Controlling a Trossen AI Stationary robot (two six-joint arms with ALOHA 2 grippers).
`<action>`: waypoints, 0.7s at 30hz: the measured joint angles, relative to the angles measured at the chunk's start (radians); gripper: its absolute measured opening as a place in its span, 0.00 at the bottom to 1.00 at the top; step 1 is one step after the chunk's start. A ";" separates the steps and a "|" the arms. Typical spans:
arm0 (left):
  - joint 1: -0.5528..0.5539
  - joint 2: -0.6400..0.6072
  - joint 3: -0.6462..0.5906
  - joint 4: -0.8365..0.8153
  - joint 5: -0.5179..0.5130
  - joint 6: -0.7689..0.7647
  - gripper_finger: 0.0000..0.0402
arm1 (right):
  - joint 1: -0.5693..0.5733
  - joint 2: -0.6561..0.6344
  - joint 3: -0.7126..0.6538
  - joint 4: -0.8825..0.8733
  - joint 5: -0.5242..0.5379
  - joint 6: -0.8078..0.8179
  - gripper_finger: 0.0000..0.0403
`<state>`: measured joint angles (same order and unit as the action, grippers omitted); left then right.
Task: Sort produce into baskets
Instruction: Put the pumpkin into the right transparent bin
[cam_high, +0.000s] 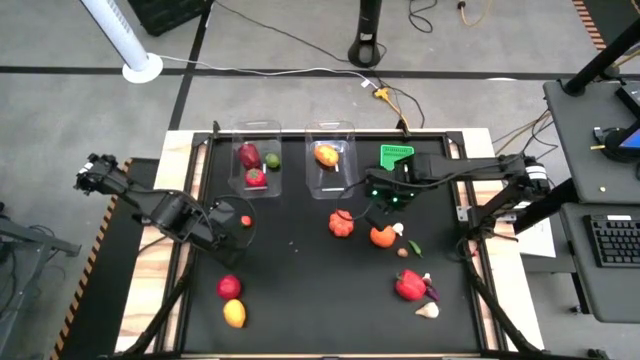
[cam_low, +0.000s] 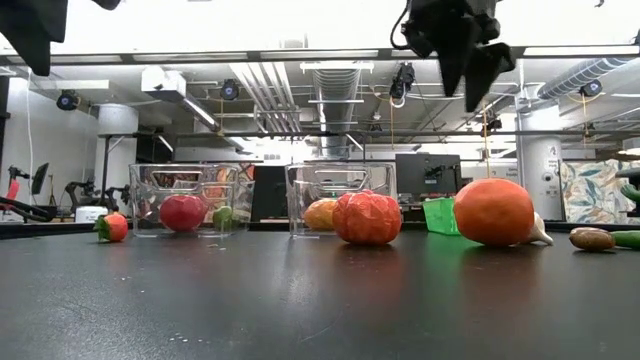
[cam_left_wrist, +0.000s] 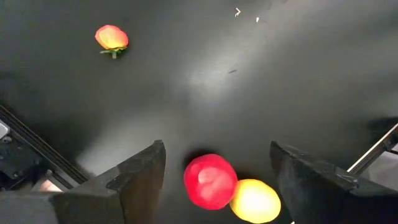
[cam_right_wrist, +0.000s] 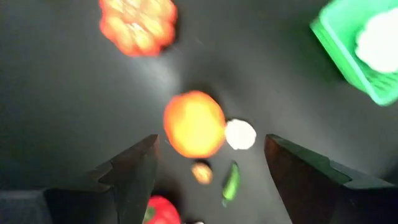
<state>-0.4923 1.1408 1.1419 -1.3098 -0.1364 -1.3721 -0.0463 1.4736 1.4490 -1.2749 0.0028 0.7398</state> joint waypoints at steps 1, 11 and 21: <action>0.000 0.001 0.000 0.000 0.000 -0.003 0.67 | 0.000 0.001 0.000 0.019 0.000 0.000 0.70; -0.044 0.053 0.000 0.009 0.098 -0.175 0.67 | 0.000 0.001 -0.006 0.232 0.026 0.006 0.71; -0.061 0.127 0.000 0.022 0.098 -0.192 0.67 | 0.004 0.090 -0.006 0.321 0.025 -0.001 0.84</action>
<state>-0.5537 1.2683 1.1419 -1.2883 -0.0387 -1.5642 -0.0423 1.5632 1.4425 -0.9536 0.0275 0.7391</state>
